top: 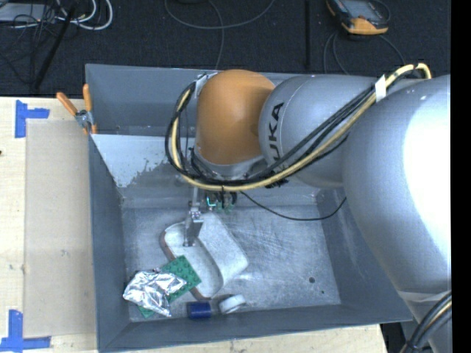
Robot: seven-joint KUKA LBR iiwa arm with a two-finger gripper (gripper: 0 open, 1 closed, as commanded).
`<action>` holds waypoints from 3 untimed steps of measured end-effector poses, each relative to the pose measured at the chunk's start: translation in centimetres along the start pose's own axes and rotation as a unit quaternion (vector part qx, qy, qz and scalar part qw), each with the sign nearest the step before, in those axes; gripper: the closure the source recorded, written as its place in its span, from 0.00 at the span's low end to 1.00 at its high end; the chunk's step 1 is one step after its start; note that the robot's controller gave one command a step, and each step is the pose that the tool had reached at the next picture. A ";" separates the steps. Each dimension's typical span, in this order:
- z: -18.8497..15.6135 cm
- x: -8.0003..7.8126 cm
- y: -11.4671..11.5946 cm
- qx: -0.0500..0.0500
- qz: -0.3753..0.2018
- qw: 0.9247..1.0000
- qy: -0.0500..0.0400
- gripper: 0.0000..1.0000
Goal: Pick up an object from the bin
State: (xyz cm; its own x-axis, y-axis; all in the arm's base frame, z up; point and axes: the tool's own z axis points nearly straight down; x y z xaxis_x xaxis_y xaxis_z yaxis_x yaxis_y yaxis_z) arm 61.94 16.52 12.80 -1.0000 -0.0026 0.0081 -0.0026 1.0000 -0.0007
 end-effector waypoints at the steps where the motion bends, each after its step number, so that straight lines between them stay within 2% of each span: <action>1: 5.2 1.4 1.8 0.000 -0.169 0.986 -0.004 0.00; 2: 2.8 3.2 -7.1 0.002 -0.239 0.971 -0.004 0.00; 3: 1.7 8.5 0.5 -0.001 -0.293 0.956 -0.003 0.00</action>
Offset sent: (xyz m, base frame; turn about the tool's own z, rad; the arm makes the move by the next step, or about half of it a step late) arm -0.0172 0.0164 -0.0580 -0.3410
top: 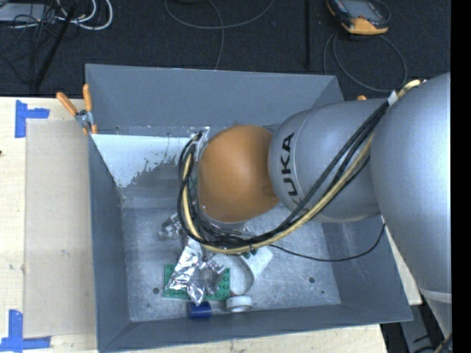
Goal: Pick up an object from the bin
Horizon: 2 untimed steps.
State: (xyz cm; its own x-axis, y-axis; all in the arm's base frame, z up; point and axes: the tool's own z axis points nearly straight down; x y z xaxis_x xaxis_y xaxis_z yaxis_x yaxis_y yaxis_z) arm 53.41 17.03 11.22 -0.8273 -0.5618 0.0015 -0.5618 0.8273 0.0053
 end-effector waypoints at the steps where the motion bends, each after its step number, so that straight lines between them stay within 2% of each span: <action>1: 3.9 1.2 -1.8 0.000 0.033 0.999 0.002 0.00; 2: 3.6 1.0 -1.7 0.001 0.033 0.999 0.001 0.00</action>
Offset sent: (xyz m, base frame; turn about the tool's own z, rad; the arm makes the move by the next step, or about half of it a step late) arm -0.0001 -0.0235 -0.0422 0.0650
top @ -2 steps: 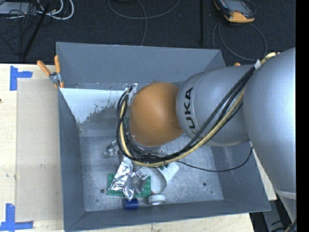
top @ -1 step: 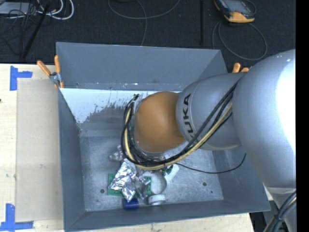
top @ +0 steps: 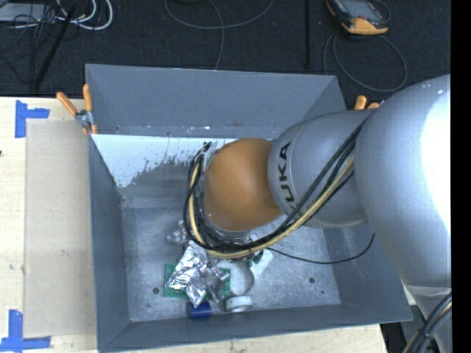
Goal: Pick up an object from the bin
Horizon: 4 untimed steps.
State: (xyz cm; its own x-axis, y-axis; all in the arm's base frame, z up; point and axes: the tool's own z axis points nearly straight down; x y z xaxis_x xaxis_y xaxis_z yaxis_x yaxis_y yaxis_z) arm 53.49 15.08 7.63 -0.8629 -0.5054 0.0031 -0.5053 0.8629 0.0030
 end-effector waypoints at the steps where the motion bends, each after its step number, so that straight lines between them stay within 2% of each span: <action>1: -0.3 -0.2 -0.1 0.000 0.003 1.000 -0.003 1.00; 2: -0.8 -0.4 -0.1 0.001 0.004 1.000 -0.003 1.00; 3: -5.7 -0.5 0.0 0.002 0.005 1.000 -0.004 1.00; 4: -6.8 -0.6 0.0 0.001 0.006 1.000 -0.002 1.00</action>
Offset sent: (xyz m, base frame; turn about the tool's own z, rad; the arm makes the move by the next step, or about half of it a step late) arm 0.0000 0.0000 0.0000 0.0000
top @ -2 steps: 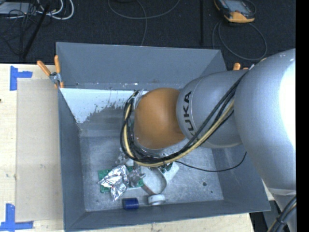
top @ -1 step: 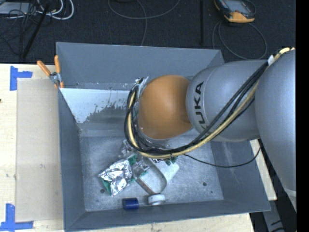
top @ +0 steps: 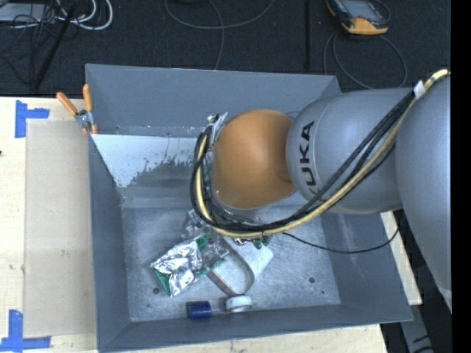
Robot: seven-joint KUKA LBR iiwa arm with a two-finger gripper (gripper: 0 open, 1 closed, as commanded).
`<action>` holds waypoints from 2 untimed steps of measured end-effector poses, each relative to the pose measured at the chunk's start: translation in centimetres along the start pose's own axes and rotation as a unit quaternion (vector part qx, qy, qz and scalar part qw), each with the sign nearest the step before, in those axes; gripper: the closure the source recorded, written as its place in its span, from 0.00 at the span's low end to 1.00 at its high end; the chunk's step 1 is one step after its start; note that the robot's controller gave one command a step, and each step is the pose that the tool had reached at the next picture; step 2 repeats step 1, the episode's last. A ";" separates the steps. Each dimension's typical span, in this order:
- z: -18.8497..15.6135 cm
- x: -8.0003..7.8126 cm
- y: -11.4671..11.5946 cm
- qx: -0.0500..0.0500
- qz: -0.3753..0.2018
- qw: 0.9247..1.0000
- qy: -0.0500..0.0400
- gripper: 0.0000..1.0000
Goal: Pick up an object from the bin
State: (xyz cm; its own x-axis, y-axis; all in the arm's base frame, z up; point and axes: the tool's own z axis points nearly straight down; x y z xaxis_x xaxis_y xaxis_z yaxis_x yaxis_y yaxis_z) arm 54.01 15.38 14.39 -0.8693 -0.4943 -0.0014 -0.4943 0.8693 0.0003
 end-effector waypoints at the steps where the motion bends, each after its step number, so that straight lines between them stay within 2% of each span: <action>1: -4.8 -0.1 0.1 0.001 0.001 1.000 -0.002 1.00; 2: -4.8 -0.1 0.1 0.001 0.001 1.000 -0.002 1.00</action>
Offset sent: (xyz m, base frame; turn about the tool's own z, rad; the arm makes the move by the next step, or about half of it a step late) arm 0.0000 -0.0001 0.0455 0.0000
